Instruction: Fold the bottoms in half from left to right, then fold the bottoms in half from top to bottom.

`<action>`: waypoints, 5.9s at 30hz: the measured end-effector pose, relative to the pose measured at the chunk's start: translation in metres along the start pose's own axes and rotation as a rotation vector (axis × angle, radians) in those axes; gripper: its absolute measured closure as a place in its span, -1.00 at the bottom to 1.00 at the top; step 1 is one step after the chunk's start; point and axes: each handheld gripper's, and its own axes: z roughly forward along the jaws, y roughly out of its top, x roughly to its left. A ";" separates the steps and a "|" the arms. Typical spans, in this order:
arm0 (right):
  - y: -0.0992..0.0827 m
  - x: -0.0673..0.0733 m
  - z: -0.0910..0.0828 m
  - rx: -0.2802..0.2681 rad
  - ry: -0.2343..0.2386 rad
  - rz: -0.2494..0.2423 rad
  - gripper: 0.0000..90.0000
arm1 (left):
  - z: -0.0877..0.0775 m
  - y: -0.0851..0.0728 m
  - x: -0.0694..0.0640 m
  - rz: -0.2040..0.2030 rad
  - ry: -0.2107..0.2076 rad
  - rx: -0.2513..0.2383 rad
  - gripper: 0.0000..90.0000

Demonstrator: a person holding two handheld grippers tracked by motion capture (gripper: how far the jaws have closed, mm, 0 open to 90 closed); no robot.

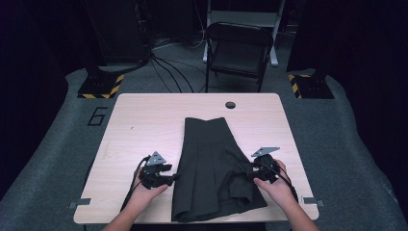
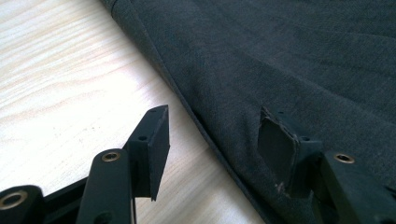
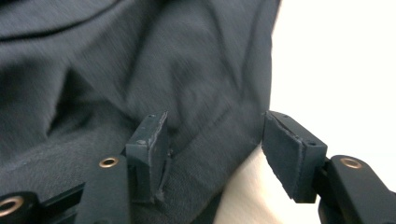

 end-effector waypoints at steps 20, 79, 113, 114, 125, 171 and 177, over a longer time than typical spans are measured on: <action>-0.029 0.028 -0.027 -0.025 0.027 0.077 -0.08 | 0.023 0.006 -0.002 -0.021 -0.024 0.034 -0.07; -0.065 0.046 -0.058 0.018 0.130 -0.002 0.81 | -0.006 0.006 0.002 0.039 0.051 0.164 0.84; 0.032 0.029 0.037 -0.053 0.015 0.038 -0.16 | 0.026 0.017 0.034 -0.064 0.029 0.052 -0.09; 0.033 0.028 0.039 -0.043 0.016 0.041 -0.18 | 0.029 0.018 0.034 -0.072 0.031 0.056 -0.09; 0.026 0.032 0.057 -0.030 0.036 0.037 0.01 | 0.042 0.016 0.028 -0.021 0.082 0.043 0.29; 0.029 0.046 0.046 -0.100 0.064 -0.045 -0.10 | 0.024 0.024 0.040 -0.122 0.066 0.013 -0.03; 0.030 0.046 0.044 -0.101 0.075 -0.032 -0.08 | 0.024 0.036 0.042 -0.137 0.064 -0.006 -0.02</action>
